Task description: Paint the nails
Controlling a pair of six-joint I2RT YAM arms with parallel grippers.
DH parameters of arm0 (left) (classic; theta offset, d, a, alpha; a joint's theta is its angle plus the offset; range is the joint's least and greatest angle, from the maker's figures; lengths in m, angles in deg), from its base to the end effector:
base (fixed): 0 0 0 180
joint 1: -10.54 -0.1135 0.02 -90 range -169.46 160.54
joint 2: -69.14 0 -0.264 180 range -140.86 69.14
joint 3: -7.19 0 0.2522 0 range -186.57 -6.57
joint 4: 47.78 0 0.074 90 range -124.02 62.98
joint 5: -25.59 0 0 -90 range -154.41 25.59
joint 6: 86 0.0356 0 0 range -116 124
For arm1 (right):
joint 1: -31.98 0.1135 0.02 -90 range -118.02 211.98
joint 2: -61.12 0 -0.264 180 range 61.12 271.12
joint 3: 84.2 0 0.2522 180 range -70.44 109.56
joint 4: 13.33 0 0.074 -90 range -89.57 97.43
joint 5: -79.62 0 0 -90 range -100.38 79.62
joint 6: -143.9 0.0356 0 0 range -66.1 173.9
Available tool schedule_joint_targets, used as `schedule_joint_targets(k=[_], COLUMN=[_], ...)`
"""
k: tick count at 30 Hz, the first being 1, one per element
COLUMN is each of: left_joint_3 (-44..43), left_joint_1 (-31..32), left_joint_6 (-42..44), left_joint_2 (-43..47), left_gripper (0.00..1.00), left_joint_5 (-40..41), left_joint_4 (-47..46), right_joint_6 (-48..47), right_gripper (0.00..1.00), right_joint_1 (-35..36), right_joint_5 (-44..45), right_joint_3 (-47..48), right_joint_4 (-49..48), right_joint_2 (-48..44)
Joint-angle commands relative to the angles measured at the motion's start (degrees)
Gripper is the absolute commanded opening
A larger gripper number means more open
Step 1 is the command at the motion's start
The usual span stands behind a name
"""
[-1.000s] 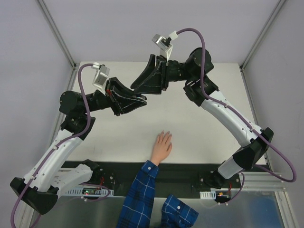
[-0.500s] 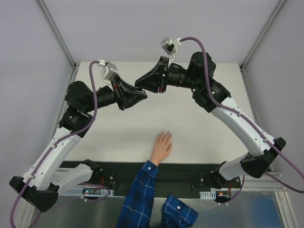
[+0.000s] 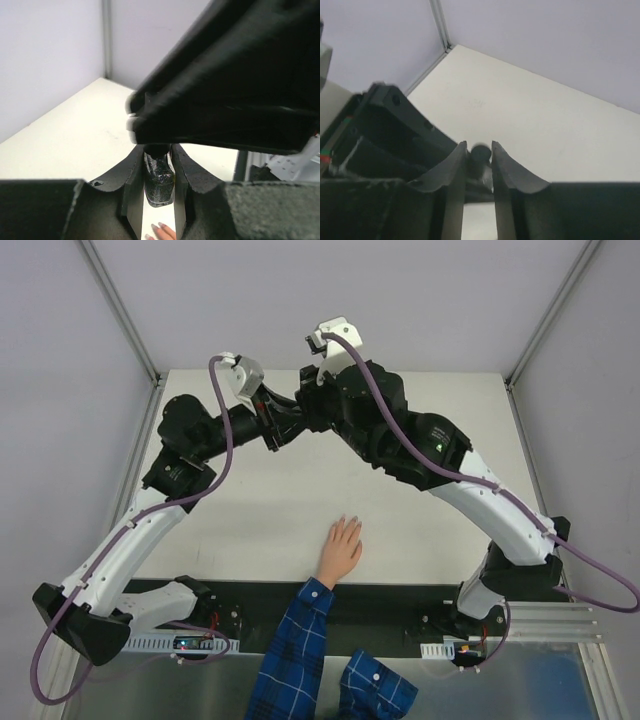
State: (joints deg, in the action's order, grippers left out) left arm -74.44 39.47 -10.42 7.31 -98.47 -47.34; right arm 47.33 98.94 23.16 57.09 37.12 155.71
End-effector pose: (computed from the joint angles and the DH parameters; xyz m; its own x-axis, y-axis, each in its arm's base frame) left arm 0.1919 -0.1289 0.4660 0.0660 -0.2722 -0.9600 0.9083 0.4147 -0.0551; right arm 0.1424 0.2845 0.5534 0.0376 -0.1552 -0.9872 -0.5505 0.8212 -0.1501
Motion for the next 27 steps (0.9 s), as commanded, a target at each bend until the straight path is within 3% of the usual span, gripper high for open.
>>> schedule_joint_targets(k=[1, 3, 4, 6, 7, 10, 15, 22, 27], left_joint_3=[0.37, 1.43, 1.78, 1.87, 1.7, 1.87, 3.8, 3.8, 3.72], left_joint_1=[-1.95, -2.03, -2.12, -2.64, -2.91, -3.44, -3.62, -3.79, -3.79], left_joint_6=[0.7, -0.17, -0.44, -2.19, -3.07, -7.2, -13.27, -16.96, -17.75], left_joint_2=[1.35, 2.93, 3.54, 4.51, 4.69, 5.75, 7.68, 8.12, 8.03], left_gripper=[0.0, 0.0, 0.0, 0.0, 0.0, 0.0, 0.0, 0.0, 0.0], left_joint_5=[3.42, -0.37, -3.78, -6.35, -8.37, -15.49, -22.18, -23.42, -23.51], left_joint_4=[-2.94, -3.2, -3.11, -1.63, -1.27, -3.63, -8.91, -11.9, -11.99], right_joint_6=[-2.66, -3.45, -4.06, -4.16, -3.11, 2.51, 11.57, 27.98, 30.12], right_gripper=[0.4, 0.51, 0.68, 0.87, 0.96, 0.99, 0.96, 0.68, 0.54], right_joint_1=[-4.62, -7.44, -9.89, -12.8, -16.21, -21.41, -25.03, -25.21, -24.42], right_joint_5=[-15.09, -24.61, -35.36, -47.01, -58.39, -72.06, -86.52, -94.0, -94.27], right_joint_3=[-0.78, -3.5, -5.25, -11.29, -12.64, -16.07, -20.82, -21.18, -21.44], right_joint_4=[4.45, 1.38, -0.37, -6.67, -8.72, -15.75, -31.48, -45.9, -49.43], right_joint_2=[-6.95, -8.45, -10.37, -12.57, -13.72, -13.56, -12.24, -6.52, -4.68])
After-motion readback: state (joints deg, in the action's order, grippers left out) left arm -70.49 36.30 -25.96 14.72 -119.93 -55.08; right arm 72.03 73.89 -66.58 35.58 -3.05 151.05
